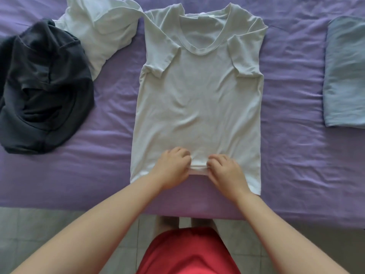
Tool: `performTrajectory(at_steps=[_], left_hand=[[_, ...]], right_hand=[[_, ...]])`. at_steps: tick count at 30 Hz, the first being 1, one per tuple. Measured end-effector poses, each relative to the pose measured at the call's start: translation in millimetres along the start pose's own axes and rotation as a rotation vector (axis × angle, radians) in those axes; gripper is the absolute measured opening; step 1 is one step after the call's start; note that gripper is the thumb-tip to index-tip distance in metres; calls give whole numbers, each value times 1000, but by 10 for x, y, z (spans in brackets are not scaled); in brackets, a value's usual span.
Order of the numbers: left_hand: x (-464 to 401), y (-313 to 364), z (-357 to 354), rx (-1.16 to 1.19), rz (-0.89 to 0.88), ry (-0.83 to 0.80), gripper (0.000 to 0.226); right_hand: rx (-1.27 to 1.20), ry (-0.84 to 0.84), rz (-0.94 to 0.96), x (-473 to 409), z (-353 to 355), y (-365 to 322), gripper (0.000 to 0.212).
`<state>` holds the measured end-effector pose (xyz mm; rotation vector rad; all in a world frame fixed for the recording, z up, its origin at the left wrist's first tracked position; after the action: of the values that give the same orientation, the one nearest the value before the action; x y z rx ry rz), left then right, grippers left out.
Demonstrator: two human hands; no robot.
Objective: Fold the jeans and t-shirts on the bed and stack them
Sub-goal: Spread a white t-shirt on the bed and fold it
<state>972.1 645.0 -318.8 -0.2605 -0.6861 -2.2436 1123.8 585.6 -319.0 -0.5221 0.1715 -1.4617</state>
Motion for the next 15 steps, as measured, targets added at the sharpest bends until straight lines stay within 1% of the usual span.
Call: performTrajectory(at_steps=[2, 3, 5, 8, 10, 12, 15], left_hand=[[-207, -156, 155, 71, 115, -44, 19], [-320, -249, 234, 82, 179, -53, 19], [-531, -426, 401, 51, 270, -56, 19], [-808, -654, 660, 2, 338, -44, 17], [-971, -801, 856, 7, 390, 13, 18], [-1114, -952, 1039, 39, 456, 54, 22], [-1308, -1165, 1284, 17, 496, 52, 23]], right_hand=[[18, 11, -59, -280, 141, 62, 14], [30, 12, -86, -437, 192, 101, 18], [68, 32, -89, -748, 286, 173, 25], [115, 88, -42, -1166, 502, 250, 27], [152, 120, -8, -1416, 654, 324, 25], [189, 114, 5, -1648, 794, 401, 23], [238, 62, 51, -1967, 903, 511, 18]])
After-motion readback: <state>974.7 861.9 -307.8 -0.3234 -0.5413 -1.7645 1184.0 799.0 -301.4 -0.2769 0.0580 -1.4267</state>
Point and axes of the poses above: each hand's wrist, its own x-axis away from the middle knuckle, its own z-axis out of the back of the hand, y = z × x, the point moved 4 cm from there along -x, towards the middle knuckle, and after that the axes turned 4 degrees about y, right-handed, at the moved point
